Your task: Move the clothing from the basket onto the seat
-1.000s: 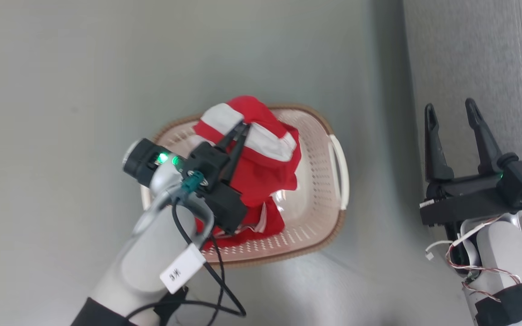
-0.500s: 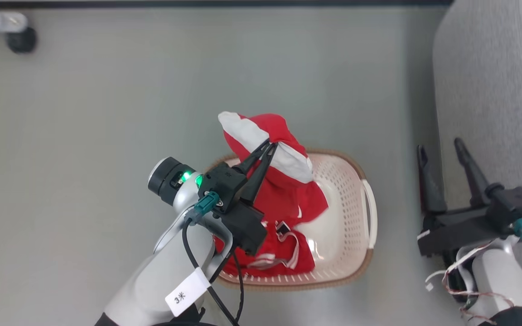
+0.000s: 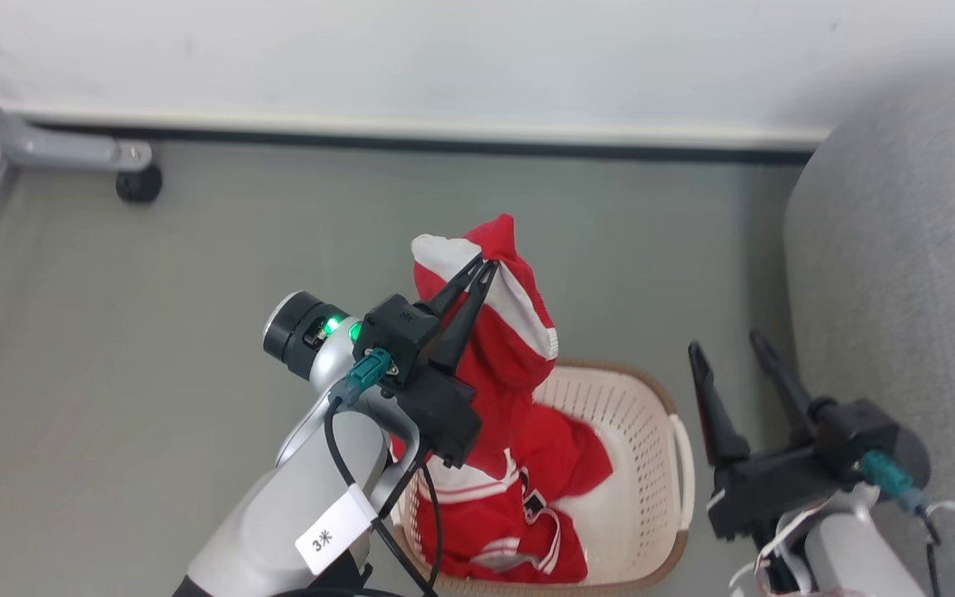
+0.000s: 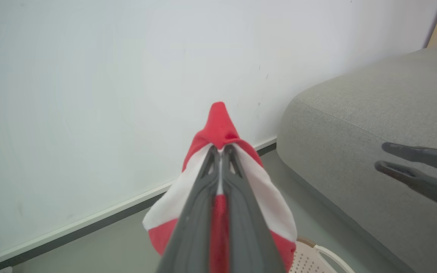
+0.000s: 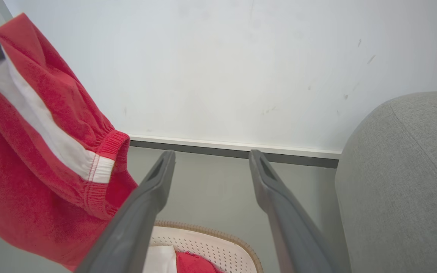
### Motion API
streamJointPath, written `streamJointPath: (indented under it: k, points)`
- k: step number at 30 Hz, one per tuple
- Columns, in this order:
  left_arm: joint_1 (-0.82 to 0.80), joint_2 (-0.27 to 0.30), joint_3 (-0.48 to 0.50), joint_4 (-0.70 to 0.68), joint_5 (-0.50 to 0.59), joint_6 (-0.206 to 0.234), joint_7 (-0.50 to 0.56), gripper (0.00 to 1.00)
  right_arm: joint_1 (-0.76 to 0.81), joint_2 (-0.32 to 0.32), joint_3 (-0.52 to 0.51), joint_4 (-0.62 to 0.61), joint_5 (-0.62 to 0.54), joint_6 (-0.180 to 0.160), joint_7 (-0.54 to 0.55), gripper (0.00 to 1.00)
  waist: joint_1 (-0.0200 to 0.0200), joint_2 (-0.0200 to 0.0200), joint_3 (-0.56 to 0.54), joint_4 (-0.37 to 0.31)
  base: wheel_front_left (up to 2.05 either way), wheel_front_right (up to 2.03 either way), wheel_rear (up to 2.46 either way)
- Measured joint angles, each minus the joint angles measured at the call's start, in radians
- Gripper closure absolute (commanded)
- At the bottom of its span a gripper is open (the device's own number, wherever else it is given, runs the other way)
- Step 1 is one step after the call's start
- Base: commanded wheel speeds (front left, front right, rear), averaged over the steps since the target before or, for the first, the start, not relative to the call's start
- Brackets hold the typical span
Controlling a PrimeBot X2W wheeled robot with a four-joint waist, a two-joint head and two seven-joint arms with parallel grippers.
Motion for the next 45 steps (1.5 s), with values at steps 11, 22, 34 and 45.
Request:
streamJointPath:
  k: [11, 22, 34, 45]
  points:
    - [0.041, 0.000, -0.002, 0.026, -0.029, -0.012, 0.000, 1.00, 0.072, 0.021, 0.078, 0.054, 0.011, 0.010, 0.000, 0.00, 0.0001, 0.0001, -0.142, -0.055, 0.00, 0.00, 0.00]
    - [0.051, 0.000, -0.037, -0.001, -0.053, -0.017, 0.025, 1.00, 0.130, 0.024, 0.238, 0.088, 0.012, 0.026, 0.000, 0.00, 0.0001, 0.0000, -0.263, -0.115, 0.00, 0.00, 0.00]
    - [0.023, 0.002, -0.114, -0.084, -0.103, -0.006, 0.079, 1.00, 0.005, 0.021, 0.541, 0.149, 0.005, 0.028, 0.000, 0.00, 0.0001, 0.0000, -0.326, -0.143, 0.00, 0.00, 0.00]
    - [-0.003, 0.002, -0.163, -0.121, -0.151, 0.018, 0.121, 1.00, -0.056, 0.020, 0.551, 0.244, 0.010, 0.028, 0.000, 0.00, 0.0003, 0.0002, -0.336, -0.117, 0.00, 0.00, 0.00]
